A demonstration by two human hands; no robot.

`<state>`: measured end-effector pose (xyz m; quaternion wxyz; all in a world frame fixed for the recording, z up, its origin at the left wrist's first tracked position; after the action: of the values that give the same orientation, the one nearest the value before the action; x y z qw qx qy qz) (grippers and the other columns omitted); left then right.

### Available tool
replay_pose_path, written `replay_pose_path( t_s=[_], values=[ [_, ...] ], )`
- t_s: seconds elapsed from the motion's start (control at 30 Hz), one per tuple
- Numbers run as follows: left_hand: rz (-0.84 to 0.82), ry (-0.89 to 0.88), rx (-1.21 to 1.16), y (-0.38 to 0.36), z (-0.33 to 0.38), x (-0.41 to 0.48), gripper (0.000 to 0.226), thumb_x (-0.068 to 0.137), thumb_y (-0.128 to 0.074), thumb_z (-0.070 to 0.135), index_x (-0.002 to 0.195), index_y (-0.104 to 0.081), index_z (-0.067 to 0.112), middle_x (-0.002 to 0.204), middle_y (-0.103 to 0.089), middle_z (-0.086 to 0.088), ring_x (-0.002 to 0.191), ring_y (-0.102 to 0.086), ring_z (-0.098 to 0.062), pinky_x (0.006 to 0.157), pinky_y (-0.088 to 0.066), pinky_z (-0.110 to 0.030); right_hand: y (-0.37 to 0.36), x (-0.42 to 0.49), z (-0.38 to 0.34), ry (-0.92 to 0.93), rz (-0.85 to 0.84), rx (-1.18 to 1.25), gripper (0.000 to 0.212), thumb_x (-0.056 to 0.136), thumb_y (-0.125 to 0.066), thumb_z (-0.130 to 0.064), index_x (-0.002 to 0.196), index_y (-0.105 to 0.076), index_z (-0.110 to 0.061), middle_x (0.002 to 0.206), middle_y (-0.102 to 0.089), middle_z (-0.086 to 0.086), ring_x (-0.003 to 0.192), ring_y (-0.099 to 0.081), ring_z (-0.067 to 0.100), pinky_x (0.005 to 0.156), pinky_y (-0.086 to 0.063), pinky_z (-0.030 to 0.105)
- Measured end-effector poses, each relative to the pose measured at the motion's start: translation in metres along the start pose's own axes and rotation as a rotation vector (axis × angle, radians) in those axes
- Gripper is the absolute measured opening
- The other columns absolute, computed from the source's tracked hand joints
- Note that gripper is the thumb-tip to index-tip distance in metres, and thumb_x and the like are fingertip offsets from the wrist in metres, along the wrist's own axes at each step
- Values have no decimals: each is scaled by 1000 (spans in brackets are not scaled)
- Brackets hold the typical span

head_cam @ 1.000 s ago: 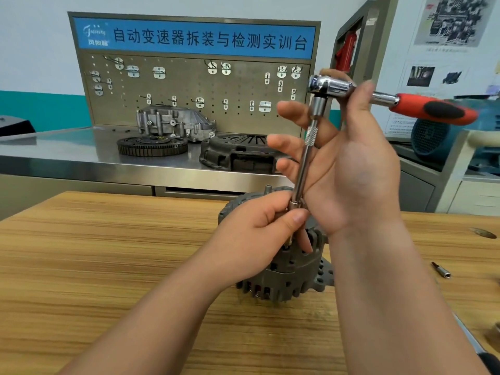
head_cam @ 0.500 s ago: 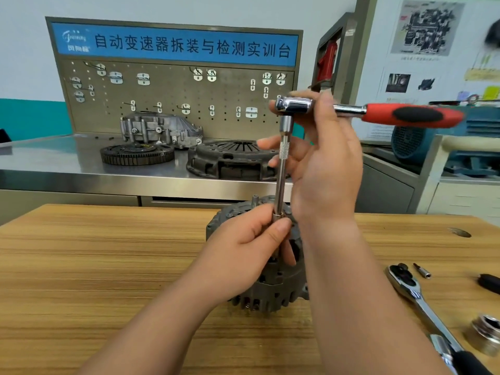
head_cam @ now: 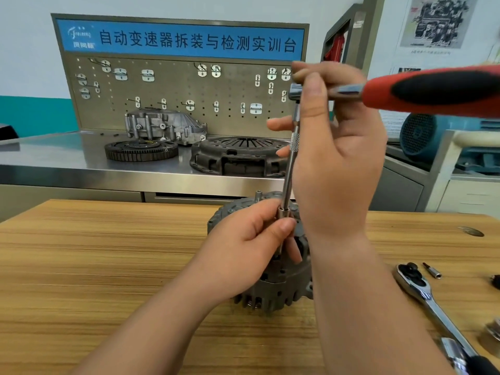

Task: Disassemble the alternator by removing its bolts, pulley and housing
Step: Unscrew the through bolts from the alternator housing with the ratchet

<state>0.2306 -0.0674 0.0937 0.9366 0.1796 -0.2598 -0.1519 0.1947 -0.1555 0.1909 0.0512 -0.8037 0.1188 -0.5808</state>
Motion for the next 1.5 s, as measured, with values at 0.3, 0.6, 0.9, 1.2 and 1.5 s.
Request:
replay_pose_path(
  t_s=[0.3, 0.6, 0.9, 1.2, 1.5],
  values=[
    [-36, -40, -91, 4, 4, -3, 28, 92, -43, 39, 105, -63, 24, 102, -73, 9, 104, -62, -28, 96, -46, -54, -13, -5, 16, -398, -95, 469, 24, 104, -32, -24, 100, -55, -19, 110, -63, -2, 63, -67, 18, 45, -46, 19],
    [-7, -36, -60, -1, 5, 0, 22, 87, -44, 38, 82, -62, 26, 72, -70, 9, 81, -62, -41, 78, -50, -59, -9, -4, 22, -491, -52, 565, 24, 104, -32, -26, 95, -53, -19, 103, -63, 1, 54, -58, 14, 48, -43, 24],
    [17, -14, -10, 0, 3, -1, 28, 85, -42, 44, 94, -64, 29, 88, -73, 12, 91, -66, -24, 86, -51, -54, -10, -6, 8, -136, -119, 40, 11, 100, -40, -17, 102, -50, -22, 104, -57, 0, 60, -63, 21, 54, -47, 20],
    [-12, -113, -30, 1, 9, -2, 24, 93, -39, 34, 83, -58, 24, 70, -68, 14, 78, -62, -24, 79, -50, -46, -16, -8, 27, -617, -197, 822, 30, 104, -22, -38, 94, -49, -27, 100, -69, -7, 57, -64, 15, 51, -47, 22],
    [21, -22, 9, -1, 4, 1, 37, 88, -39, 42, 96, -67, 19, 89, -74, 7, 95, -64, -27, 90, -48, -53, 1, 2, 4, 13, -78, -102, 11, 100, -43, -13, 96, -51, -18, 94, -57, -3, 71, -62, 20, 61, -56, 39]
  ],
)
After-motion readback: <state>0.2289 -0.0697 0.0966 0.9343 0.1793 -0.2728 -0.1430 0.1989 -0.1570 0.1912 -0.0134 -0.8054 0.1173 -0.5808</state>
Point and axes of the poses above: each hand's wrist, its own x-axis towards the middle knuckle, its own y-axis out of the back of the hand, z = x × y, the point moved 6 cm from there along x, towards the middle knuckle
